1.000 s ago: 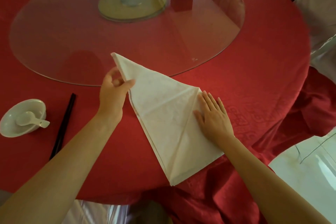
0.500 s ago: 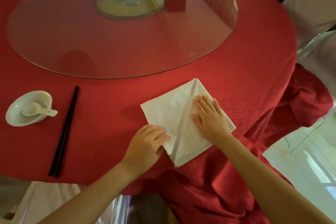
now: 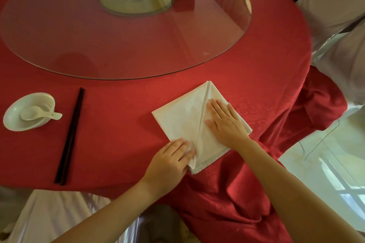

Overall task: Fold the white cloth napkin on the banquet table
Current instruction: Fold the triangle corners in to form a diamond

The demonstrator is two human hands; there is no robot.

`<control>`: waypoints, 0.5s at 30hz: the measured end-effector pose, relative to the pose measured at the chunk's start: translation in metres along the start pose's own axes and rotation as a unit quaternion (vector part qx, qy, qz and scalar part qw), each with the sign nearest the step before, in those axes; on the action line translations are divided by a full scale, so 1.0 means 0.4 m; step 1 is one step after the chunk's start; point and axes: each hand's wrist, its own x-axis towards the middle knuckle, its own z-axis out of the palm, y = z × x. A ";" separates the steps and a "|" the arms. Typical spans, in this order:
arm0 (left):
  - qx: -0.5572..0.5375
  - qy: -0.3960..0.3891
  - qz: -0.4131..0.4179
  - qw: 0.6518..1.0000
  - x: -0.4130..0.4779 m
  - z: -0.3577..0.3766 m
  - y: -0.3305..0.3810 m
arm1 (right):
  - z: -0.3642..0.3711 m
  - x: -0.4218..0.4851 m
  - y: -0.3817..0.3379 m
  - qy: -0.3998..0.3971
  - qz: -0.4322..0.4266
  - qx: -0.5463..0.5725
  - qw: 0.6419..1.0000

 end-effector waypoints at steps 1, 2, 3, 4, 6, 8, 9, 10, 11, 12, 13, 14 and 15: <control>-0.004 -0.002 0.004 1.000 -0.005 0.002 0.001 | 0.000 -0.003 -0.001 -0.001 -0.003 0.001 1.000; -0.009 -0.004 0.009 1.000 -0.011 0.004 0.001 | 0.000 -0.006 -0.001 -0.002 -0.007 0.003 1.000; -0.014 -0.005 0.017 1.000 -0.016 0.005 0.001 | -0.001 -0.008 -0.002 -0.005 -0.009 0.005 1.000; -0.017 -0.003 0.029 0.999 -0.020 0.006 -0.001 | -0.002 -0.009 -0.001 -0.007 -0.012 0.004 1.000; -0.018 0.009 0.065 0.998 -0.026 0.008 -0.009 | -0.004 -0.013 -0.001 -0.007 -0.018 0.002 1.000; -0.018 0.023 0.090 0.996 -0.030 0.010 -0.014 | -0.007 -0.015 0.000 -0.010 -0.024 -0.001 1.000; -0.019 0.027 0.095 0.995 -0.032 0.012 -0.015 | -0.008 -0.015 0.001 -0.013 -0.027 -0.004 1.000; -0.018 0.028 0.097 0.995 -0.033 0.014 -0.015 | -0.009 -0.015 0.003 -0.017 -0.028 -0.007 0.999; -0.017 0.027 0.095 0.995 -0.034 0.017 -0.013 | -0.009 -0.014 0.004 -0.019 -0.030 -0.008 0.999; -0.015 0.027 0.092 0.995 -0.036 0.019 -0.011 | -0.010 -0.014 0.004 -0.023 -0.031 -0.008 0.999; -0.013 0.027 0.088 0.996 -0.037 0.022 -0.009 | -0.011 -0.014 0.005 -0.027 -0.034 -0.008 0.999; -0.010 0.028 0.084 0.996 -0.037 0.023 -0.007 | -0.011 -0.015 0.005 -0.031 -0.037 -0.008 0.999; -0.007 0.028 0.081 0.996 -0.038 0.025 -0.005 | -0.013 -0.015 0.006 -0.034 -0.040 -0.007 0.999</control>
